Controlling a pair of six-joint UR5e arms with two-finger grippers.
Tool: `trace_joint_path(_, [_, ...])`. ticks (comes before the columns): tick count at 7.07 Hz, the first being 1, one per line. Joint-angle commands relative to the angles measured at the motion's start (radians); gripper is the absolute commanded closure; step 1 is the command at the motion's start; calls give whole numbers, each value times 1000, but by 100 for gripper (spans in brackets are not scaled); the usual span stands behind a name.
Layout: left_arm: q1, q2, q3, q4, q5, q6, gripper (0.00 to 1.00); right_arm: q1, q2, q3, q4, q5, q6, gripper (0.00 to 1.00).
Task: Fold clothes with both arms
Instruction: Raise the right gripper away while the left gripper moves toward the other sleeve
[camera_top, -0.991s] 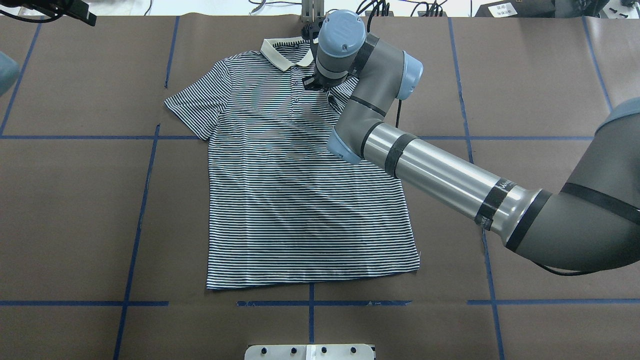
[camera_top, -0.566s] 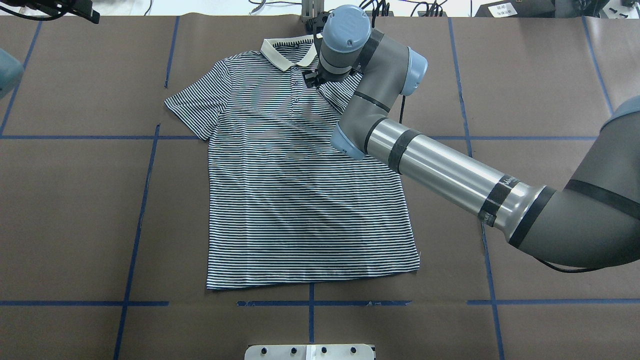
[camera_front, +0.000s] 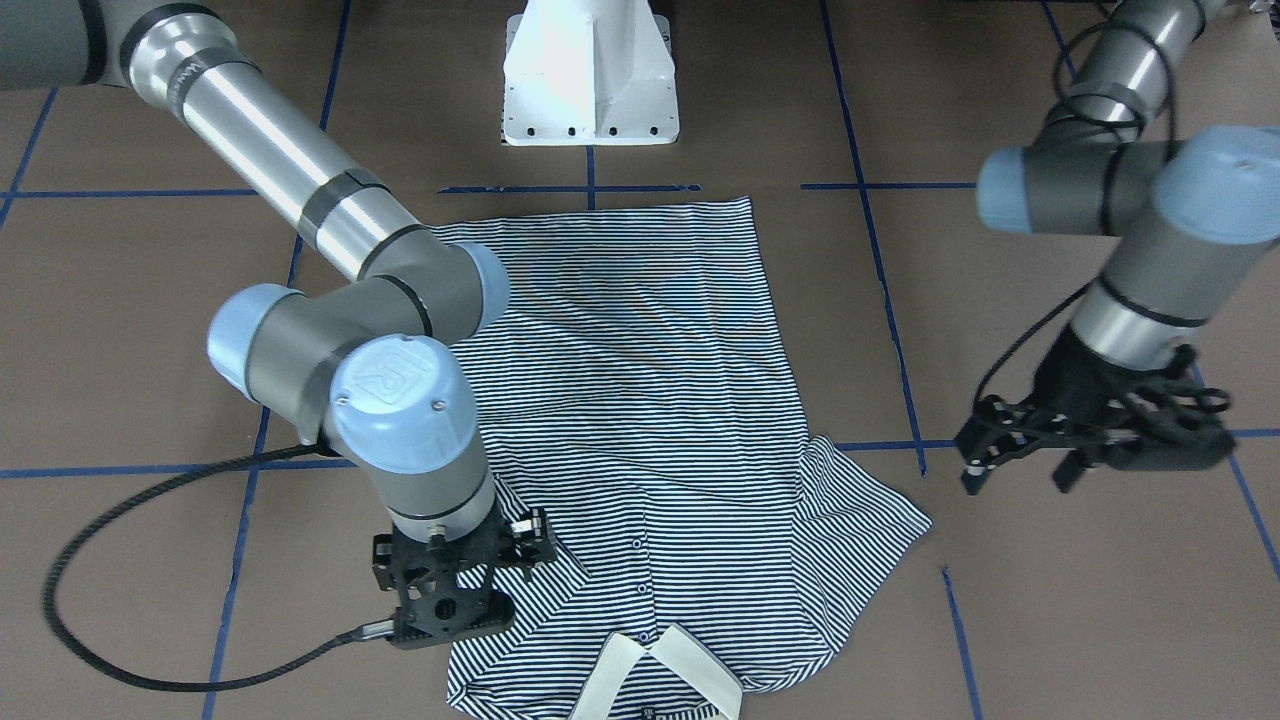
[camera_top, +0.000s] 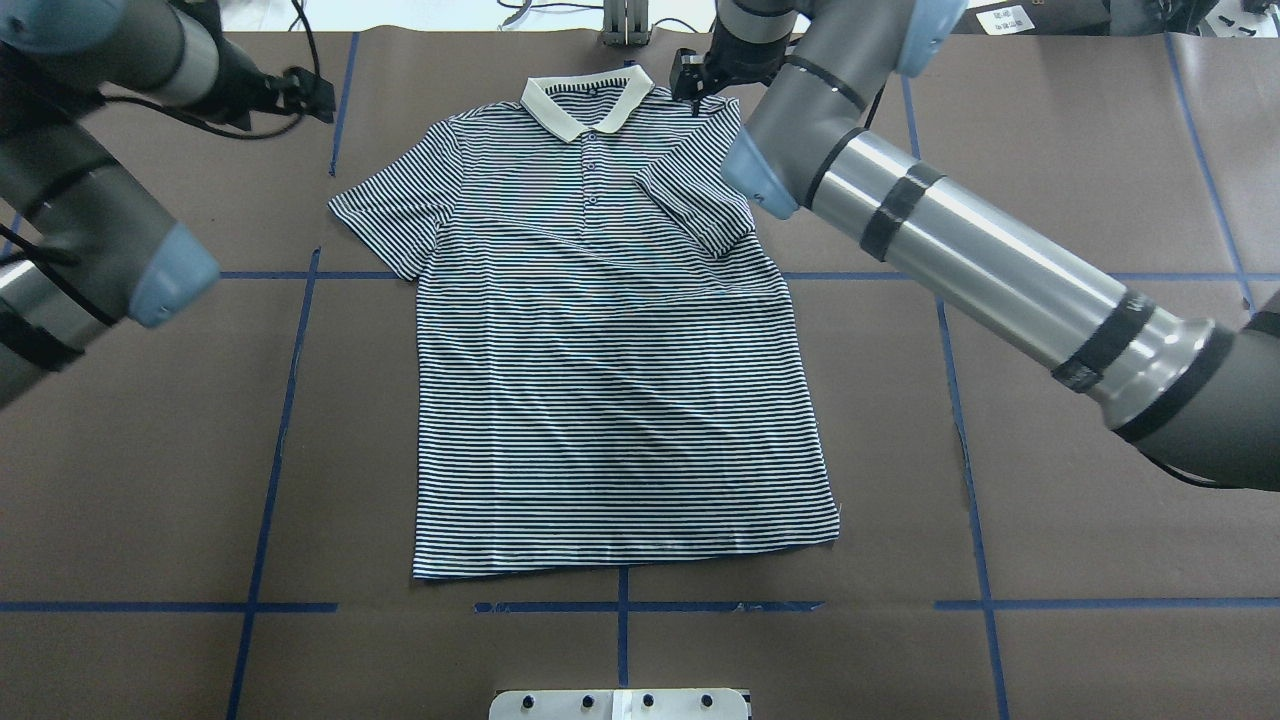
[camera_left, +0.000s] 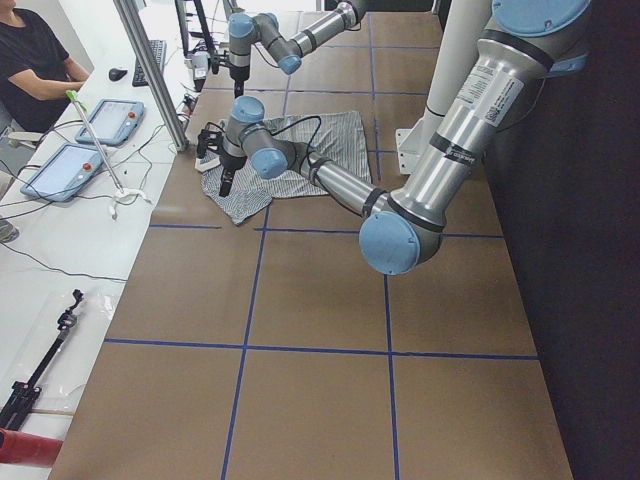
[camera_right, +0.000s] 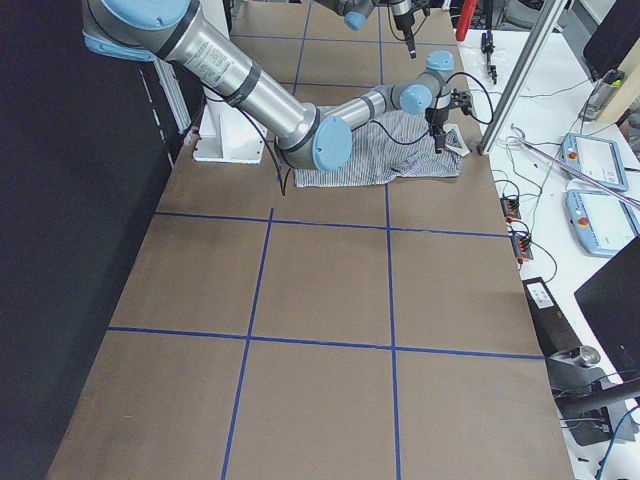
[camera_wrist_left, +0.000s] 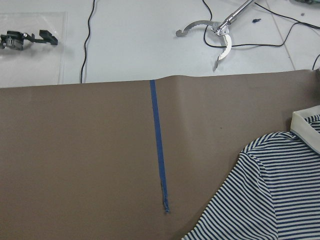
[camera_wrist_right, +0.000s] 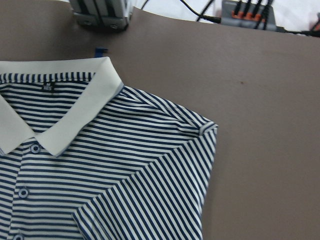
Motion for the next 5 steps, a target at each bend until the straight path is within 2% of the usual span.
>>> trace_joint_path(1, [128,1,126,-123,202,-119,0,85,-164,184,-59,183,5,0])
trace_joint_path(2, [128,0,235,-257,204,-119,0,90,-223,241,-54,186,4,0])
trace_joint_path(3, [128,4,246,-278,202,-111,2,92,-254,274,-50,188,4,0])
trace_joint_path(5, [128,7,268,-284,204,-111,2,87,-261,282,-45,185,18,0])
